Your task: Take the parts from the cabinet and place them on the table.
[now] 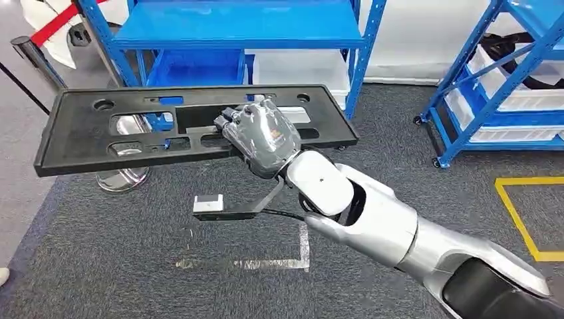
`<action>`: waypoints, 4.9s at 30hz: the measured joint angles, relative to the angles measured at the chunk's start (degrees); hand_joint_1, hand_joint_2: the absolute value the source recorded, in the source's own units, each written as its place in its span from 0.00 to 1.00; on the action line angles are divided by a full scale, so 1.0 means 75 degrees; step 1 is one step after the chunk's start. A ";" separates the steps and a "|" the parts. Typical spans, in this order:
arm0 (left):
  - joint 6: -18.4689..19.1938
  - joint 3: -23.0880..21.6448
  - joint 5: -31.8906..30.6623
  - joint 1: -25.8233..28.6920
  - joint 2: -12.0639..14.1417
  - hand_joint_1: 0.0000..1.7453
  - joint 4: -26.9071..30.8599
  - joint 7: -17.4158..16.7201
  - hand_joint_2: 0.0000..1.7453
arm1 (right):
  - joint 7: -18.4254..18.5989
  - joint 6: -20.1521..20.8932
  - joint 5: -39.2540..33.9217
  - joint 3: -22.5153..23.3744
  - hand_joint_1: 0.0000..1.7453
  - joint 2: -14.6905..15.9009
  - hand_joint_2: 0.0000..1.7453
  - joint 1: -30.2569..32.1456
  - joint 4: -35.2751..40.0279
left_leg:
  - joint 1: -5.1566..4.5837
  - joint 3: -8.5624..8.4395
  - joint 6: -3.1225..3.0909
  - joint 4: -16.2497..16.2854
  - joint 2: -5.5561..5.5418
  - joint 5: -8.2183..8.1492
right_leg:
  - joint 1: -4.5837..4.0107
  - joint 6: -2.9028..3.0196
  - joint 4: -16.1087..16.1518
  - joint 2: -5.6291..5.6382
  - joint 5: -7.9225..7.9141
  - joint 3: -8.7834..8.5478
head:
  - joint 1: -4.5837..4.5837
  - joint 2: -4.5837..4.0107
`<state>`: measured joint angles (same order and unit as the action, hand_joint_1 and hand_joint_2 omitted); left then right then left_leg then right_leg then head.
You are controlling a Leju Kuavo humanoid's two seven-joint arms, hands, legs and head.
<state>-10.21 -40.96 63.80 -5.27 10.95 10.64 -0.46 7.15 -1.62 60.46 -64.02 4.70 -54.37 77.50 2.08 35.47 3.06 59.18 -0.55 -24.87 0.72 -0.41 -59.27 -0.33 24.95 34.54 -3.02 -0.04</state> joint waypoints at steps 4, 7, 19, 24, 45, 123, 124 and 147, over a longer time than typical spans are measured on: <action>0.0006 -0.0003 -0.0009 0.0006 -0.0003 0.00 0.0000 -0.0009 1.00 | 0.0003 0.0020 0.0000 0.0009 1.00 0.0006 1.00 0.0008 0.0012 | -0.0019 0.0053 -0.0316 0.0043 0.0017 0.0020 | 0.0025 -0.0122 -0.0033 0.0010 0.0041 0.0034 | 0.0021 0.0000; -0.0003 -0.0003 -0.0023 0.0001 0.0003 0.00 0.0000 -0.0017 1.00 | 0.0006 0.0032 0.0000 0.0032 1.00 0.0009 1.00 0.0008 0.0018 | -0.0046 0.0077 -0.0418 0.0042 0.0019 0.0030 | 0.0027 -0.0150 -0.1368 0.0022 0.0828 0.0642 | 0.0044 0.0000; -0.0012 -0.0012 -0.0076 -0.0007 0.0006 0.00 0.0000 -0.0073 1.00 | 0.0014 0.0064 0.0000 0.0131 1.00 0.0061 1.00 0.0032 0.0056 | -0.0157 0.0070 -0.0239 -0.0089 0.0026 0.0091 | -0.0146 0.0287 0.0238 0.0017 -0.0114 -0.0081 | 0.0099 0.0003; 0.0000 -0.0018 -0.0078 -0.0012 0.0000 0.00 0.0000 -0.0073 1.00 | 0.0006 0.0082 0.0000 0.0137 1.00 0.0064 1.00 0.0043 0.0056 | -0.0120 0.0997 -0.0087 0.1942 0.0043 -0.0906 | -0.0121 0.0321 0.0277 -0.0010 -0.0132 -0.0101 | 0.0032 0.0003; 0.0163 -0.0026 -0.0029 -0.0026 0.0049 0.00 0.0000 -0.0078 1.00 | -0.0091 0.0015 0.0187 0.0146 1.00 -0.0105 1.00 0.0042 -0.0259 | -0.0111 0.0036 -0.0396 -0.0062 -0.0250 0.0080 | -0.0031 0.0048 -0.0047 0.0476 0.0016 0.0054 | 0.0070 0.0000; 0.0286 -0.0198 0.0058 0.0016 0.0084 0.00 -0.0006 -0.0061 1.00 | 0.0297 0.2340 -0.0402 0.0297 1.00 0.0484 1.00 -0.2249 -0.1398 | -0.0257 0.0234 -0.0302 0.0056 0.0575 0.0128 | -0.0161 0.0123 -0.0038 -0.0524 0.0210 -0.0045 | -0.0041 0.0000; 0.0285 -0.0201 0.0067 0.0010 0.0084 0.00 -0.0006 -0.0076 1.00 | 0.0373 0.2440 -0.0484 0.0303 1.00 0.0557 1.00 -0.2390 -0.1489 | -0.0243 0.0255 -0.0380 0.0070 0.0453 0.0135 | -0.0149 0.0089 -0.0013 -0.0567 0.0204 -0.0051 | -0.0023 0.0003; 0.0236 -0.0201 0.0207 0.0019 0.0064 0.00 -0.0009 -0.0183 1.00 | 0.1125 0.3097 -0.1291 0.0370 1.00 0.1550 1.00 -0.3223 -0.2144 | -0.0109 0.1238 -0.0207 0.1927 0.0005 -0.0661 | 0.0011 0.0130 -0.0063 0.0005 0.0061 0.0095 | -0.0040 0.0003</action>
<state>-8.44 -42.47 65.35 -5.13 11.43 10.58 -1.84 15.58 21.61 50.77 -61.24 16.32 -78.54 61.42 1.26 44.75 1.50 73.63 -0.51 -29.82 0.80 0.57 -59.74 -0.29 25.40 35.25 -3.32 -0.02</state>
